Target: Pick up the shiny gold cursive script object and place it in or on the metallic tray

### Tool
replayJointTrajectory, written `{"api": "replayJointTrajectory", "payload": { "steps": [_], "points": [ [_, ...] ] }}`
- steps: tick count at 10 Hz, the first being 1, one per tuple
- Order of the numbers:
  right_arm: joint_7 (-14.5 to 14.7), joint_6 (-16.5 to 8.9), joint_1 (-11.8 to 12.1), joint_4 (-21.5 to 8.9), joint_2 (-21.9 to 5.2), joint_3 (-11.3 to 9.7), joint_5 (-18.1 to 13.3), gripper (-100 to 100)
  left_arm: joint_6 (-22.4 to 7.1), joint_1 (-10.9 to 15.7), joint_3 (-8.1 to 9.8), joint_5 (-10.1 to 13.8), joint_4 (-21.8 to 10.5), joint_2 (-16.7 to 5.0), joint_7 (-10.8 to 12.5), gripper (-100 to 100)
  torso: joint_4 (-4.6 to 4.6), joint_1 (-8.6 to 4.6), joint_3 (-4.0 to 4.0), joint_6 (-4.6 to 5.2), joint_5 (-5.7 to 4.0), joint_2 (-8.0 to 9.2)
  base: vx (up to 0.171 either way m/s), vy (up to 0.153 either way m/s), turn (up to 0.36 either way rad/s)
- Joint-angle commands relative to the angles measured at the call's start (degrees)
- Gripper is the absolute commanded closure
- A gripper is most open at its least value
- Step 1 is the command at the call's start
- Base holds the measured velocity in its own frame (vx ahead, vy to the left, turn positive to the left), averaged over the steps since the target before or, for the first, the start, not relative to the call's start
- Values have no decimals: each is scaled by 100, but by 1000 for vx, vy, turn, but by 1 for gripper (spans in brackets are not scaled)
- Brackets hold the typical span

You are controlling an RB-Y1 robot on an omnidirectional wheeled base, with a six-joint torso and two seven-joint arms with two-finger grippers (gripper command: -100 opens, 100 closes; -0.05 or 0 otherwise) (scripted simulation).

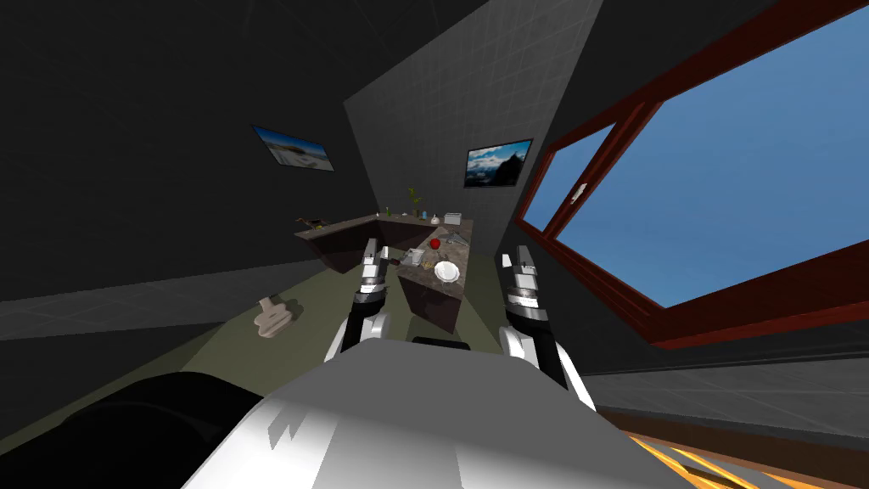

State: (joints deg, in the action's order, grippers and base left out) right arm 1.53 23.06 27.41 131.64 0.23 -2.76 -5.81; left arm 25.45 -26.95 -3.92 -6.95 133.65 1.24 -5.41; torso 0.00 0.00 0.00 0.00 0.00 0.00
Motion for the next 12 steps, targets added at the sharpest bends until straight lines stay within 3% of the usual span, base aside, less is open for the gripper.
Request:
{"api": "replayJointTrajectory", "payload": {
  "steps": [1,4,7,8,10,11,12],
  "points": [
    [0,0,0,0,0,0,0,0,-70,81,20,-11,-9,-226,-3,-100,0,0,0,0,0,0,6,5,-38],
    [0,0,0,0,0,0,0,0,-364,404,97,-41,-69,-711,-12,-100,-1,7,-3,1,1,-5,12,15,-74],
    [0,0,0,0,0,0,0,0,-830,909,219,-68,-213,-1147,-17,-100,-2,11,-5,2,2,-9,16,25,-134],
    [0,0,0,0,0,0,0,0,-877,924,219,-68,-213,-1147,-17,-100,-2,12,-5,1,2,-9,8,24,-34],
    [0,0,0,0,0,0,0,0,-1252,1332,319,-77,-370,-1412,-13,-100,-2,10,-4,1,2,-6,7,27,-132],
    [0,0,0,0,0,0,0,0,-1335,1359,319,-77,-370,-1412,-13,-100,-2,12,-4,2,2,-6,6,30,-67],
    [0,0,0,0,0,0,0,0,-1531,1571,374,-76,-469,-1538,-7,-100,-1,12,-3,-1,3,-5,6,36,-129]
  ]
}}
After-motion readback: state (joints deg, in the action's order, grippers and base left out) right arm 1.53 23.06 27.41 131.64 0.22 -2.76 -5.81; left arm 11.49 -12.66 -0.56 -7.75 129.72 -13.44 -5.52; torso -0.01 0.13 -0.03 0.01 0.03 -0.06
